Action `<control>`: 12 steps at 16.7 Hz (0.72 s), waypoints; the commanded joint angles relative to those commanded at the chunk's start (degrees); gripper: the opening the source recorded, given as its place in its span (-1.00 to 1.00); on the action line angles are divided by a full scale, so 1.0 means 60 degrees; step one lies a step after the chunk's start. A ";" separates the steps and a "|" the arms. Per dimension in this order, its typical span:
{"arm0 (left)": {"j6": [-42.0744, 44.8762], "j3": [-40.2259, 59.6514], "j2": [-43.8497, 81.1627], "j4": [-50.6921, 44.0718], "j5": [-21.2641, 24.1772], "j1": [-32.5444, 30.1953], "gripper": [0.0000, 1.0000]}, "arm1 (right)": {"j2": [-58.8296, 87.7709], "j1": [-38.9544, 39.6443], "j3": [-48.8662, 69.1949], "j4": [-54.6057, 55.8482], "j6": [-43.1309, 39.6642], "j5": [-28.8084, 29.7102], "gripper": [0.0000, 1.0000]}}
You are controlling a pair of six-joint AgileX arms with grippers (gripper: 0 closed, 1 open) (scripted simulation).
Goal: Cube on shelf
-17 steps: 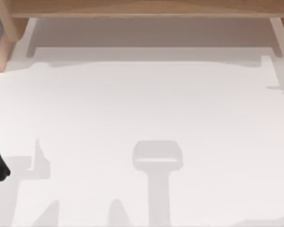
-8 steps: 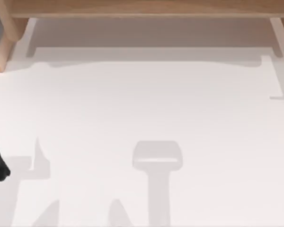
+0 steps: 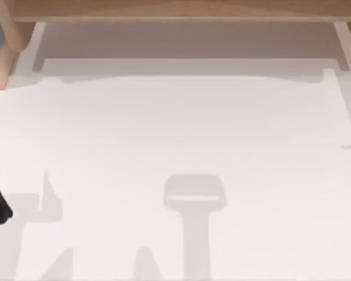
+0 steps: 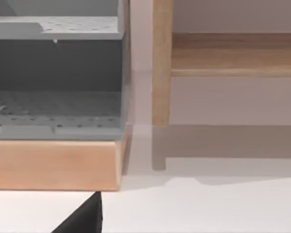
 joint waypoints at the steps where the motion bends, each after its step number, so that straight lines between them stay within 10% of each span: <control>1: 0.0000 0.0000 0.0000 0.0000 0.0000 0.0000 1.00 | 0.0000 0.0000 0.0000 0.0000 0.0000 0.0000 -1.00; 3: 0.0000 0.0000 0.0000 0.0000 0.0000 0.0000 1.00 | 0.0000 0.0000 0.0000 0.0000 0.0000 0.0000 -1.00; 12: 0.0000 0.0000 0.0000 0.0000 0.0000 0.0000 1.00 | 0.0000 0.0000 0.0000 0.0000 0.0000 0.0000 0.36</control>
